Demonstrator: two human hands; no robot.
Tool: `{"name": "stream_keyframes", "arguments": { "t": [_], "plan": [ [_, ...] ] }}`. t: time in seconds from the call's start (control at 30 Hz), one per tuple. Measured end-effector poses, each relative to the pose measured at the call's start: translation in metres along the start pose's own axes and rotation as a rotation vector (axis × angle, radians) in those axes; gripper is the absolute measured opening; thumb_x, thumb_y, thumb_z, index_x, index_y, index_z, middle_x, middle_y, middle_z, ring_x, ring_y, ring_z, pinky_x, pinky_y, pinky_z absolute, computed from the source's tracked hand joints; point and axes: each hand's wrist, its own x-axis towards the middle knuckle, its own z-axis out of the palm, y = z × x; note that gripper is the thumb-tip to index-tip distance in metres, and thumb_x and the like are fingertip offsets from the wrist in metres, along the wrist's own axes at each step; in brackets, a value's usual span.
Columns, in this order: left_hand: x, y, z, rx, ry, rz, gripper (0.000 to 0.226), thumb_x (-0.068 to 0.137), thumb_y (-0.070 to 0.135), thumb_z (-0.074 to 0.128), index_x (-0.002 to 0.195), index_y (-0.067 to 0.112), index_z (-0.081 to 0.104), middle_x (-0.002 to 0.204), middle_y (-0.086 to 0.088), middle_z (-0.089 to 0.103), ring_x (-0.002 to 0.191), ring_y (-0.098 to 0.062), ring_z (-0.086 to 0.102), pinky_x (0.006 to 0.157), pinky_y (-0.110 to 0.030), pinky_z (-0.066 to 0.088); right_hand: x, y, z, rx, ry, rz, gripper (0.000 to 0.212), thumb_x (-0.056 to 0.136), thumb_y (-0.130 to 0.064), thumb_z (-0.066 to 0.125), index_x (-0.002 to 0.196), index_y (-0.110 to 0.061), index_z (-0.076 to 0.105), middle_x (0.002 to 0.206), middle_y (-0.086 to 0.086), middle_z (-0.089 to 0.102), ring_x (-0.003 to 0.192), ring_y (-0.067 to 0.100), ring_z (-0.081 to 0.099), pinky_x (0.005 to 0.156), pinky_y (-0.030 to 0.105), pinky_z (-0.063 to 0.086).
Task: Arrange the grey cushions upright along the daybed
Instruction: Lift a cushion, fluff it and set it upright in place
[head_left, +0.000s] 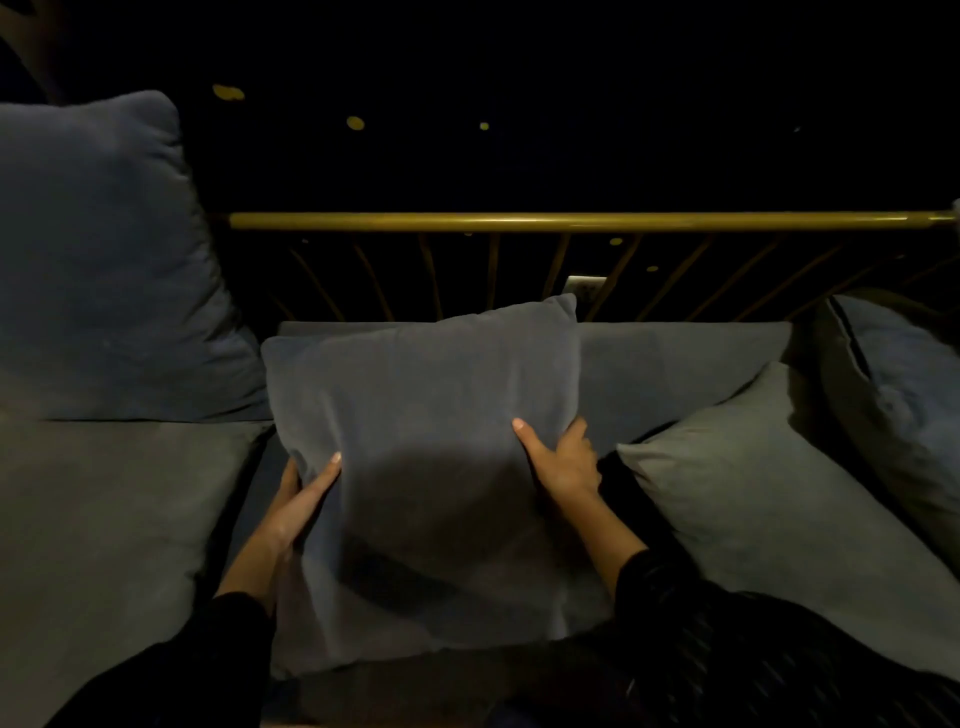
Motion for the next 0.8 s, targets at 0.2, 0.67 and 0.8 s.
{"name": "stream_keyframes", "arguments": {
  "t": [0.2,0.67,0.8],
  "plan": [
    [-0.016,0.001,0.007,-0.067,-0.058,0.003,0.081,0.081,0.052,0.069,0.149,0.031,0.032,0.141,0.003,0.052,0.127,-0.023,0.053,0.103,-0.039,0.044,-0.04,0.011,-0.012,-0.151,0.24,-0.114,0.097,0.086,-0.061,0.052,0.151,-0.002,0.012,0.14,0.029,0.042,0.125,0.044,0.042,0.107,0.048,0.032],
    [0.0,-0.015,0.101,0.163,-0.225,0.085,0.128,0.034,0.072,0.086,0.146,0.041,0.031,0.144,-0.001,0.052,0.133,-0.022,0.05,0.112,-0.044,0.04,0.018,0.094,-0.06,0.023,0.129,0.059,0.08,0.095,-0.034,0.052,0.154,-0.006,0.006,0.153,0.024,0.031,0.138,0.039,0.037,0.115,0.043,0.029],
    [-0.02,0.006,0.11,0.293,-0.263,0.131,0.129,0.046,0.064,0.087,0.151,0.041,0.017,0.147,0.002,0.047,0.134,-0.018,0.047,0.113,-0.04,0.039,0.036,0.096,-0.062,0.047,0.109,0.088,0.073,0.096,-0.03,0.051,0.153,-0.008,0.012,0.154,0.021,0.031,0.139,0.037,0.036,0.116,0.042,0.028]
  ]
}}
